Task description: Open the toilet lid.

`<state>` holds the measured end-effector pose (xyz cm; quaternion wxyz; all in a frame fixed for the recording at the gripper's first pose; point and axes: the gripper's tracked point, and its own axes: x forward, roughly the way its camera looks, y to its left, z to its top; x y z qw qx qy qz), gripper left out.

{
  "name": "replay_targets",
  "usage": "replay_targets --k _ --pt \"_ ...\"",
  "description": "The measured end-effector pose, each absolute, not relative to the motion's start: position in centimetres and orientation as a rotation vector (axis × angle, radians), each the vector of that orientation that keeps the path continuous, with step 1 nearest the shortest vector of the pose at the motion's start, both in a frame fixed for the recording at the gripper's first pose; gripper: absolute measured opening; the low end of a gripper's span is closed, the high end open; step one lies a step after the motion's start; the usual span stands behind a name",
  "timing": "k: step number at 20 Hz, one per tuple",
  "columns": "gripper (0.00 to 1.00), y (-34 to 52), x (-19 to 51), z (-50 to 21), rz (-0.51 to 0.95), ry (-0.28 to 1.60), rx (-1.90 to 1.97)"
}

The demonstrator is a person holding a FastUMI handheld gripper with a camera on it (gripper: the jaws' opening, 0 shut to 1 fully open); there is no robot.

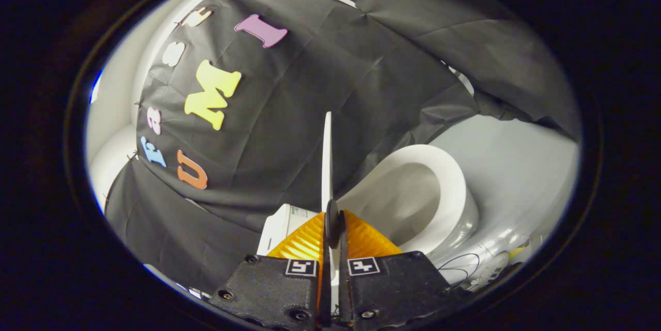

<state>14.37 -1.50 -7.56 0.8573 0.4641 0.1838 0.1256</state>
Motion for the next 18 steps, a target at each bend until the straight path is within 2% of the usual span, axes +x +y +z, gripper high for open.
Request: replay_targets --k 18 --pt "0.10 3.1 13.3 -3.2 0.275 0.370 0.862"
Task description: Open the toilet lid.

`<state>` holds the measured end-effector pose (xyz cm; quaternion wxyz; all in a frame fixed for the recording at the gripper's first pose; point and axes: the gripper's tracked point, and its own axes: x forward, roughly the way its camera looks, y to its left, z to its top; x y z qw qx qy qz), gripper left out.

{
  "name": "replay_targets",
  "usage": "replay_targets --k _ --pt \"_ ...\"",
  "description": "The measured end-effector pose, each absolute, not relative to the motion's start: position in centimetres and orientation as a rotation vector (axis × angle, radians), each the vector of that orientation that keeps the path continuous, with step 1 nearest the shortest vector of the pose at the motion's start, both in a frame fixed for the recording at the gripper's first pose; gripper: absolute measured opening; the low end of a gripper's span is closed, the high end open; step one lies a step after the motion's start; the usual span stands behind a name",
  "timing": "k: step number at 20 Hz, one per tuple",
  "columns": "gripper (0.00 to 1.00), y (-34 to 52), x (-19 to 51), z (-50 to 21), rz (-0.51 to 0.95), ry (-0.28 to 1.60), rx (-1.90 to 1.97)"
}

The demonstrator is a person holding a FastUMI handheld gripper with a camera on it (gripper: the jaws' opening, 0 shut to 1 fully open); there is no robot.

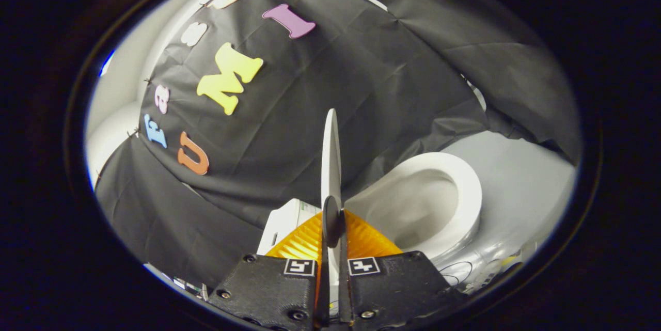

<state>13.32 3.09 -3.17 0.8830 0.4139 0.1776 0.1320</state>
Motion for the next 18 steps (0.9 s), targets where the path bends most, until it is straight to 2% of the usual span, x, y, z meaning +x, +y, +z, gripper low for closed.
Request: replay_targets --k 18 --pt "0.10 10.7 12.7 2.5 0.274 0.321 0.667"
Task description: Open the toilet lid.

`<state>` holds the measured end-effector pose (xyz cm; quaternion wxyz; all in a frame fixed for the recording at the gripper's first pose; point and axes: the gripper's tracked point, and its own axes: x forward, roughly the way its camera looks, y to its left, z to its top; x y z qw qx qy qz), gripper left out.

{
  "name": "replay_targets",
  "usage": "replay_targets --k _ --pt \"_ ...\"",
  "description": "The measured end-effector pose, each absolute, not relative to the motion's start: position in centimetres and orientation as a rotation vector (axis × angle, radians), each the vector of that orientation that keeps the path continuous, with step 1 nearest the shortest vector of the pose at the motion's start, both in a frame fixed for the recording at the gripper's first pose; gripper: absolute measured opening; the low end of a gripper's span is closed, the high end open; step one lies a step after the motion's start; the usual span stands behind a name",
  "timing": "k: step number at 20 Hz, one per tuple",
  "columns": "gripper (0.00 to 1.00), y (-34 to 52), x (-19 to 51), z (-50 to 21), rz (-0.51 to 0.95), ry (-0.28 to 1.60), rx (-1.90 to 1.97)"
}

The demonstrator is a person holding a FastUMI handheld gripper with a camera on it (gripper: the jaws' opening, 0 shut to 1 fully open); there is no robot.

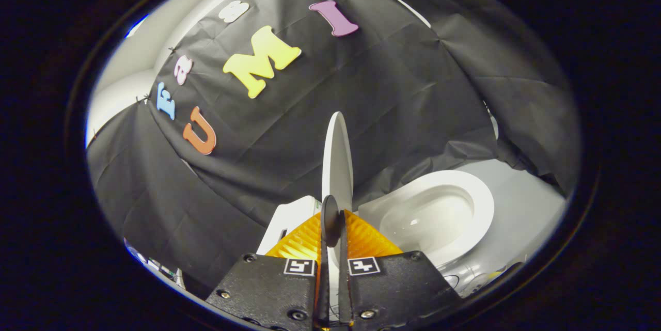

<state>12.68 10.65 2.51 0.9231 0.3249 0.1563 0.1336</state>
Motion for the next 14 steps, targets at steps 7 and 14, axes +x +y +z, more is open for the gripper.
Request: replay_targets --k 7,14 --pt "0.10 14.6 12.2 4.6 0.287 0.303 0.567" --pt "0.10 19.0 11.9 6.5 0.303 0.290 0.501"
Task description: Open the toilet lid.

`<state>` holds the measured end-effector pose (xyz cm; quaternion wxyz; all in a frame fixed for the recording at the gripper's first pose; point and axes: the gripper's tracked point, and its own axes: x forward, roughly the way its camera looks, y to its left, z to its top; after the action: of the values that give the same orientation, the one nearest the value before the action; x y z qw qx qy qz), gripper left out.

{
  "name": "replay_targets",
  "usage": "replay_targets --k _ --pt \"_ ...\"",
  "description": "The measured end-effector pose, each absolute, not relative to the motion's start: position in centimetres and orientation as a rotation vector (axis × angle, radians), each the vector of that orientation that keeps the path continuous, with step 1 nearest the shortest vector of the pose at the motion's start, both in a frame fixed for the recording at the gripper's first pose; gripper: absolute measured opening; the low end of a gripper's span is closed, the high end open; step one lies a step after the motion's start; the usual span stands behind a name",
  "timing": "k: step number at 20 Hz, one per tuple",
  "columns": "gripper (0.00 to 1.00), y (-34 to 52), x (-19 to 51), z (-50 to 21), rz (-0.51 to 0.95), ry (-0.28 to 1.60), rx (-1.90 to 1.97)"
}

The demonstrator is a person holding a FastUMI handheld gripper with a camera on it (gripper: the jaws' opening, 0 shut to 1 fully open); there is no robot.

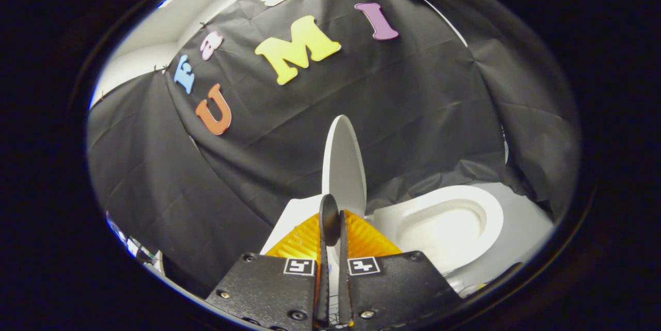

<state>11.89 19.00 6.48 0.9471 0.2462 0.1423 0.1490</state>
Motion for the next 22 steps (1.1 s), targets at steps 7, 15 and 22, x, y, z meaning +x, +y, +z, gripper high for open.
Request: replay_targets --k 7,15,22 --pt "0.11 23.1 11.7 7.8 0.297 0.290 0.408" --pt "0.10 27.8 11.5 8.7 0.316 0.301 0.339" --pt "0.10 30.9 11.6 8.7 0.323 0.314 0.280"
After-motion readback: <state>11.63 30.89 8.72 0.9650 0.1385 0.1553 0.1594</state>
